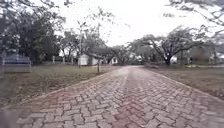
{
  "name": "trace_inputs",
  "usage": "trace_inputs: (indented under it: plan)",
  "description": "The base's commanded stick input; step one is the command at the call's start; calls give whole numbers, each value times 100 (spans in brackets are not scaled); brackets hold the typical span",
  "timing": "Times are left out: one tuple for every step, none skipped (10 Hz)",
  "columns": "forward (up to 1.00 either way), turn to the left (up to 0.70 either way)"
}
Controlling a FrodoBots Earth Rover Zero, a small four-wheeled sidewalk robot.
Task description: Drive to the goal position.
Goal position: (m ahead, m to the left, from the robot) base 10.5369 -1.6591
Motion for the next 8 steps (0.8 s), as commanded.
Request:
trace_inputs:
  plan:
    - [70, 2]
    - [70, 2]
    - [70, 2]
    - [70, 2]
    - [70, 2]
    - [70, 2]
    - [70, 2]
    - [70, 2]
